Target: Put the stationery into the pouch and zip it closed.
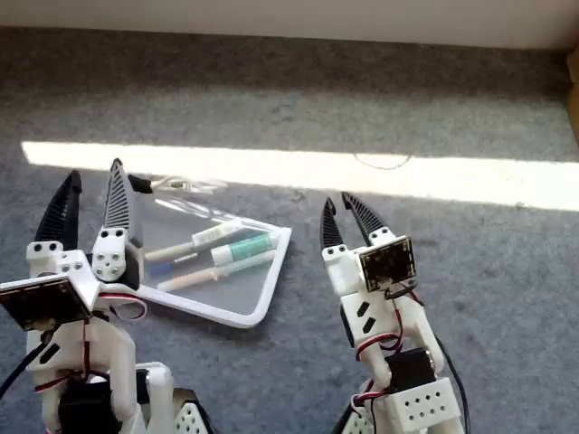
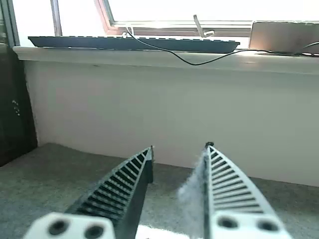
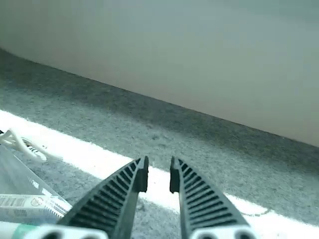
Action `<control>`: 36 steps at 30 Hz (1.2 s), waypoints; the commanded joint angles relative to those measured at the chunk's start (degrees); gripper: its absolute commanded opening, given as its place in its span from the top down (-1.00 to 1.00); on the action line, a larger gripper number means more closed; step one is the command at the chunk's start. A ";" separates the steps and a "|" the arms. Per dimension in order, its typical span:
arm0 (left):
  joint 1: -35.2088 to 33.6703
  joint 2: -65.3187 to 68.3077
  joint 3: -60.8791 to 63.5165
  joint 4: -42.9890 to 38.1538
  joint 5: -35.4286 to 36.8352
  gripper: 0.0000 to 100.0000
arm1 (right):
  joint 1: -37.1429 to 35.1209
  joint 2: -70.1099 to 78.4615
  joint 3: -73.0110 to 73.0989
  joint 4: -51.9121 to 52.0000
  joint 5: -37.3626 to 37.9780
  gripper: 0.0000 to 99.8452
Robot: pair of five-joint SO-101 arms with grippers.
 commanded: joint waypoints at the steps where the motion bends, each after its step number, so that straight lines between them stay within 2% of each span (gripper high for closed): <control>1: -3.82 0.04 -2.86 -1.23 0.26 0.66 | 1.01 -0.84 -2.51 -1.27 0.79 0.87; 4: -3.74 0.04 -2.51 -1.14 0.26 0.72 | 1.10 -0.84 -2.15 -1.27 0.79 0.87; 9: -3.65 0.04 -2.51 -1.14 0.35 0.99 | 2.51 -0.84 -0.04 -1.36 0.70 0.87; 14: -3.65 0.04 -1.45 1.32 0.35 0.99 | 8.22 -0.84 1.54 -1.10 0.44 0.87; 22: -1.71 0.04 4.35 2.29 0.26 0.99 | 10.59 -0.48 9.89 0.48 -0.44 0.87; 31: 1.89 0.04 15.96 2.20 0.26 0.99 | 11.38 -0.40 11.82 4.97 -21.10 0.87; 36: 1.80 0.04 25.01 1.93 0.26 0.99 | 11.47 -0.75 11.82 14.11 -26.37 0.87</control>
